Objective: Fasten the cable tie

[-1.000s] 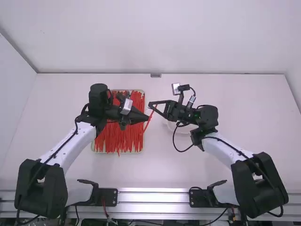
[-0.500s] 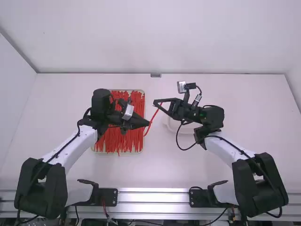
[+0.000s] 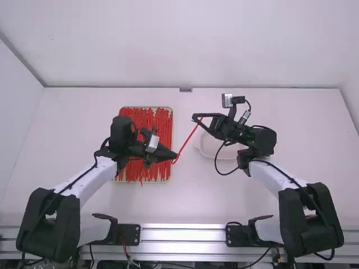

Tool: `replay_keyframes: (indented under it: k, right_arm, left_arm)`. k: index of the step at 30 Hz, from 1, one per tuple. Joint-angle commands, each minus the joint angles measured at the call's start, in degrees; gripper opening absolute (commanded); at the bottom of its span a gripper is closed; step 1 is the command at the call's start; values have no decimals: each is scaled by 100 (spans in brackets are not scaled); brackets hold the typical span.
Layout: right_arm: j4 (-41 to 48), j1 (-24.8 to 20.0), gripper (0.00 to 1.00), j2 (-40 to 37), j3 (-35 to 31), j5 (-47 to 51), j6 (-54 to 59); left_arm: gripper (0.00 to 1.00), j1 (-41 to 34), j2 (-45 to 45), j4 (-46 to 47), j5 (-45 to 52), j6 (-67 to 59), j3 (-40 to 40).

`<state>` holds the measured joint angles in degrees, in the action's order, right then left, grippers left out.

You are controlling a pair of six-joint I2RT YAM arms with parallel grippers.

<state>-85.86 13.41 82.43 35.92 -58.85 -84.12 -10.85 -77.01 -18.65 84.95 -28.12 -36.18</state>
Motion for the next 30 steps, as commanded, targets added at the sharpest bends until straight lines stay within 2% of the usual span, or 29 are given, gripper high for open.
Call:
replay_keyframes:
  k: [1, 10, 15, 16, 17, 18, 19, 20, 25, 27, 29, 30]
  right_arm:
    - [-142, -221, 0, -76, 212, 597, -136]
    - [-70, -175, 0, -76, 507, 382, -138]
    - [-72, -415, 0, -76, 636, 332, -160]
    - [-70, -470, 5, -76, 658, 321, -162]
    - [-72, -507, 20, -79, 656, 328, -166]
    - [-72, -573, 55, -76, 654, 341, -234]
    - [-72, -590, 58, -76, 654, 345, -256]
    - [-79, -649, 98, -76, 654, 334, -297]
    - [-114, -831, 98, -79, 654, 201, -308]
    - [-116, -866, 98, -76, 651, 85, -313]
    - [-114, -850, 98, -76, 649, -59, -308]
    - [-114, -841, 98, -76, 649, -81, -308]
  left_arm:
    - [1, -39, 0, 48, 136, -87, 315]
    - [1, -35, 0, -107, 120, -81, 400]
    - [1, -35, 0, -476, 116, 264, 400]
    - [1, -37, 0, -549, 114, 323, 400]
    - [1, -37, 0, -566, 116, 321, 400]
    - [1, -37, 0, -566, 116, 313, 400]
    - [1, -37, 0, -566, 116, 302, 400]
    - [1, -37, 0, -566, 116, 302, 400]
    - [2, 11, 0, -901, 96, 442, 389]
    - [1, 142, 0, -1486, 98, 1023, 378]
    - [1, 367, 0, -2695, 101, 2144, 378]
    - [1, 409, 0, -2898, 107, 2332, 378]
